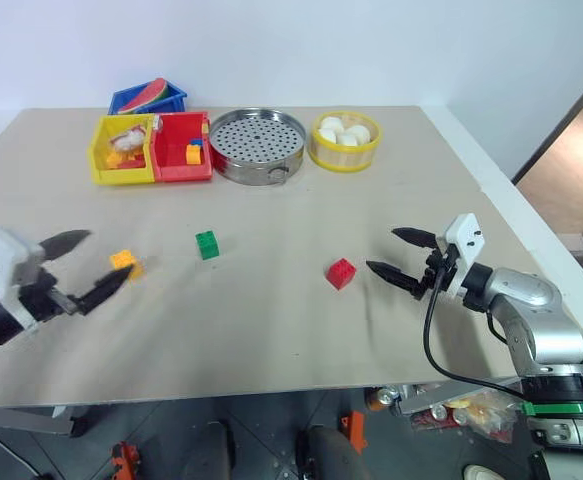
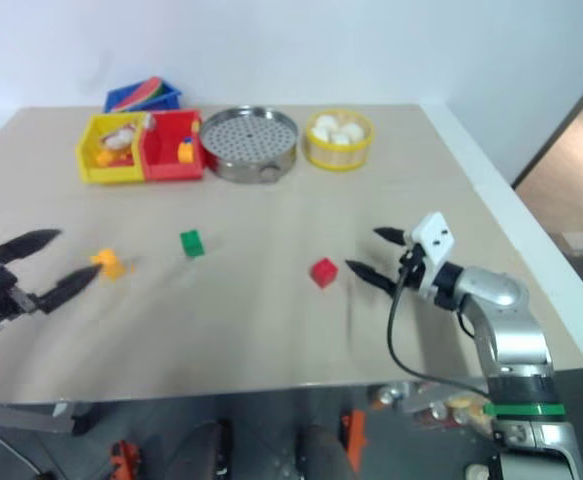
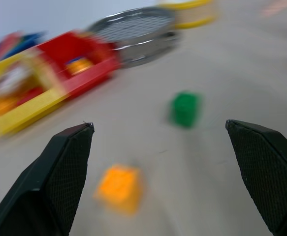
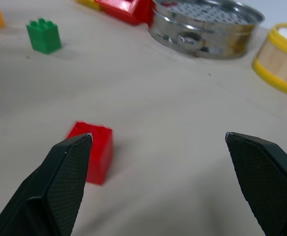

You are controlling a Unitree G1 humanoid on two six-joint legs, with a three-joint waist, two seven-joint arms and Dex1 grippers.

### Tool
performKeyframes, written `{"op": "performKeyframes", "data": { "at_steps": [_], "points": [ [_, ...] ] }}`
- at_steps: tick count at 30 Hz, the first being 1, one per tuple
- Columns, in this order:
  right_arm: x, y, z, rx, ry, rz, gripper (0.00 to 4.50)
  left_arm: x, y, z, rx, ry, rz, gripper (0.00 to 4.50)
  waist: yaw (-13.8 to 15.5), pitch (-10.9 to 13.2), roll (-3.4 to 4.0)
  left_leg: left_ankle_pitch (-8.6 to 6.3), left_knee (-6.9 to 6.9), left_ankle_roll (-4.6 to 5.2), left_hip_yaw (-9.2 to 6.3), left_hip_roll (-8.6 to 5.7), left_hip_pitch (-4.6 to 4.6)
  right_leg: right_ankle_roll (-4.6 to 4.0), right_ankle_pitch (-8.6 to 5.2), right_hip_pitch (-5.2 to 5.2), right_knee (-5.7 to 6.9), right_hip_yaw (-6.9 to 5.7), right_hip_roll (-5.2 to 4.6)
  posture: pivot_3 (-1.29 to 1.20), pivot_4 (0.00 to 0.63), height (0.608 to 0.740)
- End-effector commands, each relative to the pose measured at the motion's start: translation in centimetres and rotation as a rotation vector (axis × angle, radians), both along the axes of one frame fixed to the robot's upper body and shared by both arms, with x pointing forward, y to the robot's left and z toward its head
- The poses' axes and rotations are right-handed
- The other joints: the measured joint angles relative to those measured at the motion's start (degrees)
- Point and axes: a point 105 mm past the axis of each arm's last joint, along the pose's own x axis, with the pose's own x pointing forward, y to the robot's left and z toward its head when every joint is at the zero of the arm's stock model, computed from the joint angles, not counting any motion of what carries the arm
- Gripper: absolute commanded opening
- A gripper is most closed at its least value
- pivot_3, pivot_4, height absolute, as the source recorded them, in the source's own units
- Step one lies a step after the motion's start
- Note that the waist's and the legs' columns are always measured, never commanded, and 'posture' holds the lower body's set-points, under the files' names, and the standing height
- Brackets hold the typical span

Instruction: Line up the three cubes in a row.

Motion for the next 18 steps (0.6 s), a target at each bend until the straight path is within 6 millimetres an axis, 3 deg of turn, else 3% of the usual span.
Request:
{"op": "performKeyframes", "data": {
  "at_steps": [1, 7, 15, 18],
  "points": [
    [-0.6, 2.1, 1.2, 0.01, -0.046, 0.049, 4.5, -0.4, -2.9, -0.8, 0.017, 0.045, -0.144, 4.46, 0.0, 0.0, 0.01, 0.0, 0.0, 0.0, 0.0, 0.0, 0.0, 0.0, 0.01, -0.01, 0.0, 0.04, 0.03, 0.0, 0.15, 0.74],
    [-0.7, 4.0, 1.3, -0.011, -0.057, 0.037, 4.5, 0.0, -4.9, -2.3, 0.032, 0.1, -0.271, 4.46, 0.0, 0.0, 0.01, 0.01, 0.0, 0.01, 0.03, 0.07, 0.02, 0.08, 0.09, -0.06, 0.03, 0.27, 0.24, 0.0, 0.15, 0.74],
    [-0.5, 3.6, 1.1, 0.025, -0.054, -0.06, 4.5, 0.8, -6.5, -2.8, 0.018, 0.105, -0.359, 4.46, 0.0, 0.0, 0.0, 0.01, 0.03, 0.02, 0.18, 0.04, 0.0, 0.25, 0.15, -0.07, 0.02, 0.44, 0.21, 0.0, 0.15, 0.74],
    [-0.9, 4.4, 0.8, 0.052, -0.039, -0.057, 4.5, 1.1, -6.9, -2.9, 0.016, 0.106, -0.38, 4.46, 0.0, 0.0, 0.01, 0.01, 0.04, 0.02, 0.19, 0.04, 0.01, 0.35, 0.2, -0.08, 0.02, 0.47, 0.22, 0.0, 0.15, 0.74]
  ]
}}
